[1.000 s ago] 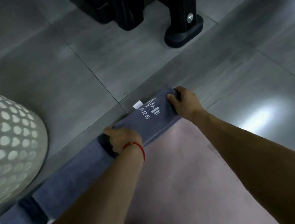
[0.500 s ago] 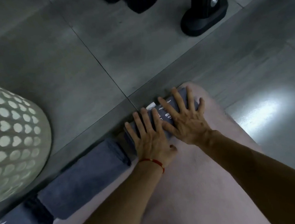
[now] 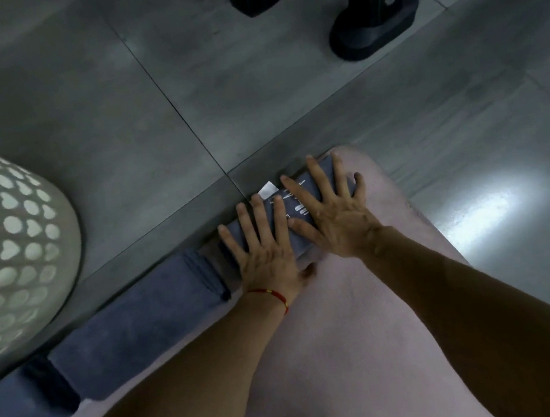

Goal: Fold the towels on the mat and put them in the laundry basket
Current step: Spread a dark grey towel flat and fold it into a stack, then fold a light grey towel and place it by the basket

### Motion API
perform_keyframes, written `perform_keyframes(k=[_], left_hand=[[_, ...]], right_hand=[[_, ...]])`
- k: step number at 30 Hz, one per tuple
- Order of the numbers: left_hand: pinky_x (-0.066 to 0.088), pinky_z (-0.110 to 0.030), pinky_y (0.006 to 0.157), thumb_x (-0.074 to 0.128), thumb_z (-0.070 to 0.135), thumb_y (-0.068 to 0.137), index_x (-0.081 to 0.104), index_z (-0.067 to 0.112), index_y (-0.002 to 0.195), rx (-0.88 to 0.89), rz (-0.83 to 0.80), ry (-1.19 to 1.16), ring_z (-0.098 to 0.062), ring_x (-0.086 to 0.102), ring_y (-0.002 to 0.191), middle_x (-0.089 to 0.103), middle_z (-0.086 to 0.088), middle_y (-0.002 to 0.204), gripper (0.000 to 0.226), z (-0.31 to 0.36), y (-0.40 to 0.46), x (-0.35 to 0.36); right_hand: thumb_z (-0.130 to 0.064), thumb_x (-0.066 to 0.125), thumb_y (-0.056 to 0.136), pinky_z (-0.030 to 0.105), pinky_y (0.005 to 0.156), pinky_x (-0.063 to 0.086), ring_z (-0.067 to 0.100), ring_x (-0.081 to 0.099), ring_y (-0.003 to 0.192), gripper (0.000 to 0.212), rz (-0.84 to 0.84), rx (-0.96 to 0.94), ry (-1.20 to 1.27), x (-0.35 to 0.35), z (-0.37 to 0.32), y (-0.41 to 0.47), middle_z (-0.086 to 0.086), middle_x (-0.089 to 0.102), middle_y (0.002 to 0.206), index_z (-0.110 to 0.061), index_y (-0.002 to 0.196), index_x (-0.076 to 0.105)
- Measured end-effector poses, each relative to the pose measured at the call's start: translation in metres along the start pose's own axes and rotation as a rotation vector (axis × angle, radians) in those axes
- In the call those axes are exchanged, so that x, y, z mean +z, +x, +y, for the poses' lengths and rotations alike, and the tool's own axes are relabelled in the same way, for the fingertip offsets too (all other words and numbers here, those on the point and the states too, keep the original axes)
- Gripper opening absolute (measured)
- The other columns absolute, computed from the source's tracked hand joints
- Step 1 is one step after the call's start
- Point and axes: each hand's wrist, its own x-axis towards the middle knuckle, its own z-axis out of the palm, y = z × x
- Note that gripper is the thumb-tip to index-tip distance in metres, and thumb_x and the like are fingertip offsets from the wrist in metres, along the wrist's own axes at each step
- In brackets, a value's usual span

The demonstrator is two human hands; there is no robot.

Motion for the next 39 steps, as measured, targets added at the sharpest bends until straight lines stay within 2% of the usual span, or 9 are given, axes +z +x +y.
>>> perform_keyframes(k=[5, 10, 15, 19, 22, 26, 30, 33, 39], left_hand=[[-0.01, -0.068, 0.116, 0.07, 0.057, 0.08, -0.028, 0.014, 0.153, -0.075, -0.143, 0.062, -0.043, -0.029, 0.146, -0.034, -0.018, 0.159, 0.129, 0.016, -0.012, -0.041], [0.001, -0.055, 0.124, 0.067, 0.035, 0.09, -0.016, 0.014, 0.158, -0.046, -0.054, -0.132, -0.037, -0.021, 0.15, -0.024, -0.015, 0.163, 0.109, 0.017, -0.094, -0.066], [0.036, -0.039, 0.111, 0.052, 0.028, 0.091, 0.029, 0.022, 0.151, -0.08, -0.014, -0.262, -0.025, 0.038, 0.135, 0.042, -0.004, 0.149, 0.065, -0.057, -0.228, -0.03], [0.037, -0.052, 0.109, 0.062, 0.048, 0.084, 0.022, 0.031, 0.152, -0.419, -0.25, -0.231, -0.029, 0.029, 0.14, 0.031, 0.0, 0.154, 0.08, -0.144, -0.314, 0.017], [0.021, -0.066, 0.115, 0.067, 0.053, 0.084, -0.004, 0.035, 0.158, -0.573, -0.417, -0.265, -0.038, -0.002, 0.152, -0.006, -0.002, 0.167, 0.104, -0.207, -0.362, 0.041], [0.017, -0.075, 0.112, 0.076, 0.051, 0.081, -0.024, 0.039, 0.153, -0.741, -0.464, -0.344, -0.044, -0.02, 0.149, -0.031, -0.003, 0.162, 0.124, -0.279, -0.415, 0.079], [0.014, -0.083, 0.104, 0.078, 0.069, 0.066, -0.035, 0.05, 0.144, -0.74, -0.376, -0.275, -0.046, -0.031, 0.144, -0.044, -0.002, 0.156, 0.138, -0.349, -0.456, 0.114], [0.007, -0.085, 0.103, 0.069, 0.084, 0.057, -0.029, 0.045, 0.149, -0.531, -0.294, -0.127, -0.048, -0.029, 0.144, -0.038, -0.009, 0.159, 0.14, -0.401, -0.472, 0.148], [0.004, -0.086, 0.099, 0.043, 0.099, 0.057, -0.007, 0.032, 0.159, -0.308, -0.16, -0.08, -0.055, -0.02, 0.145, -0.021, -0.022, 0.163, 0.132, -0.438, -0.481, 0.197]], right_hand=[[-0.078, 0.017, 0.093, 0.084, 0.106, -0.001, 0.05, -0.028, 0.146, 0.081, -0.118, 0.108, -0.241, -0.03, -0.026, 0.0, 0.009, -0.033, 0.163, -0.043, 0.153, -0.025], [-0.064, 0.019, 0.102, 0.08, 0.111, 0.001, 0.044, -0.02, 0.151, 0.07, 0.031, 0.091, -0.103, -0.039, -0.061, -0.044, 0.006, -0.025, 0.166, -0.038, 0.157, -0.017], [-0.015, 0.042, 0.09, 0.057, 0.106, 0.041, 0.04, 0.045, 0.132, 0.054, 0.478, -0.097, 0.219, 0.006, -0.132, -0.141, 0.02, 0.047, 0.148, -0.008, 0.143, 0.048], [-0.033, 0.046, 0.079, 0.055, 0.098, 0.05, 0.038, 0.061, 0.119, 0.057, 0.207, -0.378, 0.224, 0.089, -0.251, -0.198, 0.014, 0.06, 0.137, -0.015, 0.132, 0.061], [-0.062, 0.055, 0.073, 0.081, 0.098, 0.029, 0.044, 0.038, 0.141, 0.083, -0.071, -0.489, 0.016, 0.138, -0.353, -0.21, 0.016, 0.043, 0.156, -0.029, 0.148, 0.047], [-0.063, 0.055, 0.091, 0.085, 0.099, -0.013, 0.051, -0.028, 0.145, 0.094, -0.199, -0.507, -0.086, 0.166, -0.465, -0.209, 0.015, -0.025, 0.164, -0.035, 0.161, -0.002], [-0.087, 0.019, 0.085, 0.084, 0.101, -0.011, 0.047, -0.028, 0.147, 0.087, -0.239, -0.442, -0.07, 0.196, -0.522, -0.203, 0.011, -0.024, 0.166, -0.046, 0.158, -0.005], [-0.088, 0.033, 0.081, 0.085, 0.104, 0.002, 0.054, -0.003, 0.15, 0.096, -0.125, -0.451, -0.13, 0.223, -0.525, -0.205, 0.017, 0.006, 0.168, -0.036, 0.16, 0.022], [-0.077, 0.044, 0.079, 0.083, 0.106, -0.001, 0.053, -0.014, 0.149, 0.097, -0.074, -0.428, -0.207, 0.23, -0.533, -0.201, 0.016, -0.01, 0.169, -0.038, 0.161, 0.01]])
